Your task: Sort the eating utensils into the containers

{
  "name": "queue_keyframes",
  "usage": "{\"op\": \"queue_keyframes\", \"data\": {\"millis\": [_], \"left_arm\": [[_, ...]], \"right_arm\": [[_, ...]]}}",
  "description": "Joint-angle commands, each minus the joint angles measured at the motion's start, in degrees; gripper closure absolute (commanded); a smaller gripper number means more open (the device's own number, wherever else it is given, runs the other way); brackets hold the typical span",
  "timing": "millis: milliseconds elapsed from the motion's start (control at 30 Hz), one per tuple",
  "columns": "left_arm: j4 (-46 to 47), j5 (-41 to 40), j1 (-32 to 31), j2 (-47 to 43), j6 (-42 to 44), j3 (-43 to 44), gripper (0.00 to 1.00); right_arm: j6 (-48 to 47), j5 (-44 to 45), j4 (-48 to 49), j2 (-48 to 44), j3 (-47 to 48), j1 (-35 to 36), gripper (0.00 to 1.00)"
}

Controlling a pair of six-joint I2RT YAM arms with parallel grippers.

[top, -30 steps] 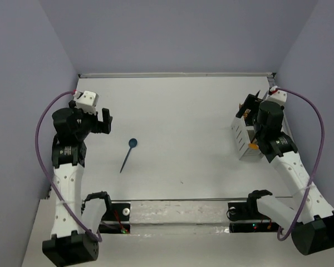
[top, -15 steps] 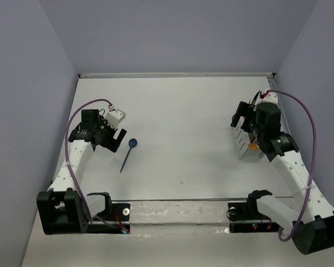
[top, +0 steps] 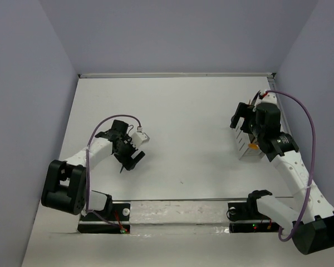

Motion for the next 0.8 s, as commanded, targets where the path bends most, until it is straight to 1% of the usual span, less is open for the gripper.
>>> {"op": "queue_keyframes", "data": {"millis": [0,67,133,200,233,300,333,367,433,567,633,667,733,767], "left_arm": [[2.5,-8.2,-2.1,-0.4,-0.9,-3.5,0.02],[4.7,-10.5,-2.1,-0.1,-1.4,-4.0,0.04],[5.6,-11.5,-2.1,1.5,-1.6,-3.7,0.12],[6.3,-10.9,-2.2,4.3,-2.1,-2.8,0.28],[6.1,-10.7,-2.2,5.3,-1.8,-2.5,0.44],[6.9,-10.4,-2.2,7.6,-1.2,-2.2,0.58],[7.7,-10.3,-2.2,8.3,-1.2,-2.1,0.71],[7.8,-9.9,-2.2,9.7,-1.2,-2.0,0.79],[8.1,-8.6,-2.2,10.8,-1.5,-1.7,1.00],[12.4,-7.3,-2.2,11.4,-2.9,-2.1,1.00],[16.2,-8.6,-2.1,7.8,-5.8,-2.5,1.00],[17.7,-9.1,-2.1,7.7,-5.8,-2.5,1.00],[20.7,-9.5,-2.1,0.8,-9.0,-2.6,1.00],[23.4,-9.4,-2.1,-5.6,-10.7,-2.6,1.00]], "right_arm": [[-0.5,-0.8,0.1,0.1,1.2,-0.1,0.00],[-0.4,-1.0,0.1,0.1,1.1,-0.1,0.00],[-0.4,-1.0,0.1,0.2,0.8,-0.1,0.00],[-0.4,-1.1,0.2,0.2,0.8,-0.1,0.00],[-0.5,-1.4,0.2,0.1,0.9,-0.1,0.00],[-0.7,-1.9,0.2,-0.2,0.9,-0.1,0.00],[-0.7,-2.2,0.1,-0.3,1.0,-0.1,0.00],[-0.9,-2.3,0.1,-0.4,1.2,-0.1,0.00],[-0.8,-3.3,0.1,-1.0,1.4,-0.1,0.00],[-0.6,-5.3,0.5,-3.1,1.4,-0.1,0.00],[-1.0,-6.8,0.3,-4.5,1.8,-0.1,0.00],[-1.0,-7.5,0.4,-4.9,1.9,-0.1,0.00],[-1.7,-9.6,0.7,-6.0,2.1,-0.1,0.00],[-2.5,-13.5,1.3,-6.9,2.2,-0.1,0.00]]}}
